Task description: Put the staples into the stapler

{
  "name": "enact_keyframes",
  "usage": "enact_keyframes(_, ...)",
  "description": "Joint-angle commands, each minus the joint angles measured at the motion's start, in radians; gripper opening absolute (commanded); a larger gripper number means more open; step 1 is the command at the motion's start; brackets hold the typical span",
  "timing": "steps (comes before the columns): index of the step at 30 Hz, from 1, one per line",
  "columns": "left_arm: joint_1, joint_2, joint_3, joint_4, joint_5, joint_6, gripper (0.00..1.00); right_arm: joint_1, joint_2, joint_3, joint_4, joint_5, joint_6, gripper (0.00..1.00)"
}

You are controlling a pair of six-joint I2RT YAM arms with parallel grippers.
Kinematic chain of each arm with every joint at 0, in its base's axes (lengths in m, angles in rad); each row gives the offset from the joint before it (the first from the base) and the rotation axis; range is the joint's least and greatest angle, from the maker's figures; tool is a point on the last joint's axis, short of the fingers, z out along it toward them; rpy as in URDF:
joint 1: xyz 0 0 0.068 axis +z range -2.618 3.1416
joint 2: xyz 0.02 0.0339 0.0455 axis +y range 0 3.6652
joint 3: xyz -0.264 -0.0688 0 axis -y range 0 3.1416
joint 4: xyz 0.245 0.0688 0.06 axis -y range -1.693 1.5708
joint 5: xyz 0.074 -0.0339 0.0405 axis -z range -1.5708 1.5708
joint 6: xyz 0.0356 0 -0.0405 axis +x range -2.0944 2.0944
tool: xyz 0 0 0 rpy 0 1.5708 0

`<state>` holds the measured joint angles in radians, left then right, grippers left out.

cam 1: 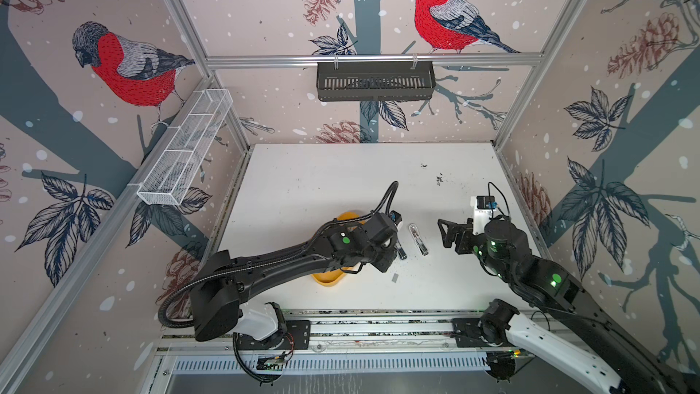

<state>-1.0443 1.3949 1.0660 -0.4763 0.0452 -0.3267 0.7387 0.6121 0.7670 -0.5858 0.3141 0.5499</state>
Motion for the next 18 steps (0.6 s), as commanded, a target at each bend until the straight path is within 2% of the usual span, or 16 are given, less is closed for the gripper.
enact_keyframes(1, 0.08, -0.046, 0.011, 0.033, 0.146, 0.17, 0.48, 0.002, 0.017, -0.006, -0.005, 0.004, 0.055, 0.95)
enact_keyframes(5, 0.207, -0.095, 0.034, 0.052, 0.357, 0.315, 0.62, 0.005, 0.024, -0.044, -0.015, -0.005, 0.132, 0.88)
enact_keyframes(9, 0.253, -0.127, 0.078, -0.004, 0.409, 0.504, 0.78, 0.026, 0.024, -0.103, -0.002, -0.021, 0.233, 0.83)
enact_keyframes(10, 0.261, -0.132, 0.091, -0.02, 0.415, 0.537, 0.83, 0.036, 0.029, -0.12, 0.006, -0.028, 0.262, 0.82)
enact_keyframes(12, 0.277, -0.134, 0.105, -0.059, 0.493, 0.613, 0.97, 0.063, 0.036, -0.155, 0.015, -0.017, 0.335, 0.79)
enact_keyframes(15, 0.292, -0.127, 0.111, -0.111, 0.575, 0.731, 0.99, 0.122, 0.051, -0.217, 0.062, -0.017, 0.428, 0.76)
enact_keyframes(18, 0.297, -0.14, 0.081, -0.095, 0.599, 0.786, 0.99, 0.179, 0.079, -0.25, 0.09, 0.001, 0.495, 0.75)
